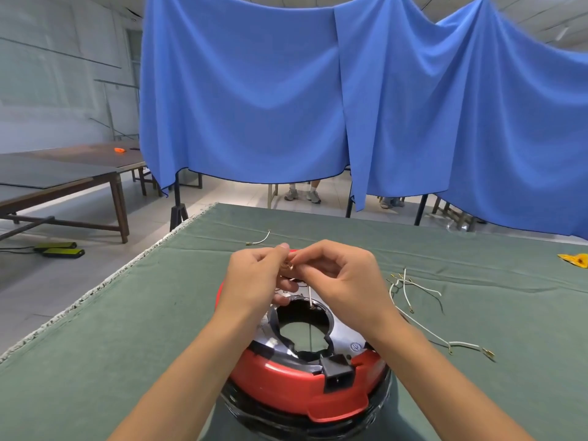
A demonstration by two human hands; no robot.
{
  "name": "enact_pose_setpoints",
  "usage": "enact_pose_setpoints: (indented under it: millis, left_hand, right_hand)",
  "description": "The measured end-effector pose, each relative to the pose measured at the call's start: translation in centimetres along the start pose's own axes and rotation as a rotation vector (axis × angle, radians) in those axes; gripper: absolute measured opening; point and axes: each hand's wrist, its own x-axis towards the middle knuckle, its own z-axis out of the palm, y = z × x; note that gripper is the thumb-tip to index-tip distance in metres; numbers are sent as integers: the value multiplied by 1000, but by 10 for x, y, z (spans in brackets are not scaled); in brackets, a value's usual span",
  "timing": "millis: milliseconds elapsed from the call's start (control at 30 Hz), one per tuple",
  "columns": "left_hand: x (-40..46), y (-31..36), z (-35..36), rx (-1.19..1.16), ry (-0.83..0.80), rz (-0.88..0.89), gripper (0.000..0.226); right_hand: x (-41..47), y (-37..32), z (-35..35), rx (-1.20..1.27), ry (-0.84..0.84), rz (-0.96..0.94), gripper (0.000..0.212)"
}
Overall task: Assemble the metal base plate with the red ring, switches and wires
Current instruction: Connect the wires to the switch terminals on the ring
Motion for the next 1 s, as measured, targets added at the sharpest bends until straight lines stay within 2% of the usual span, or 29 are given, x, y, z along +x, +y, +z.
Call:
enact_pose_setpoints:
  millis: [67,133,233,367,467,567,733,900,1000]
  left_hand:
    - [-1,0,-1,17,-12,12,29]
    - [-2,-1,-1,38,-32,22,21]
    - [-3,-2,-2,10,-48,27,19]
    - [-2,-5,-2,3,-70,13,19]
    - [-1,-8,-2,51,-76,23,21]
    - [0,-9,-3,122,-73,30,23]
    - [5,-7,-7,32,-42,-121,20]
    - [5,-3,-7,35,-125,-219,21]
    - [5,2,-6,-66,-143,-267,21]
  right_hand:
    - [1,1,-1,-17,6,1,32]
    - [1,2,-3,1,0,11,35]
    - [1,1,-3,32,43,22,33]
    - [1,1,-6,-201,150,-17,18]
    - [1,1,-5,-300,118,-46,11]
    - [1,0,-3,-253,25,-32,11]
    - [0,0,-4,-280,-56,-61,24]
    - [1,4,-2,-415,-91,-166,10]
    - [2,7,-3,-418,-29,-162,5]
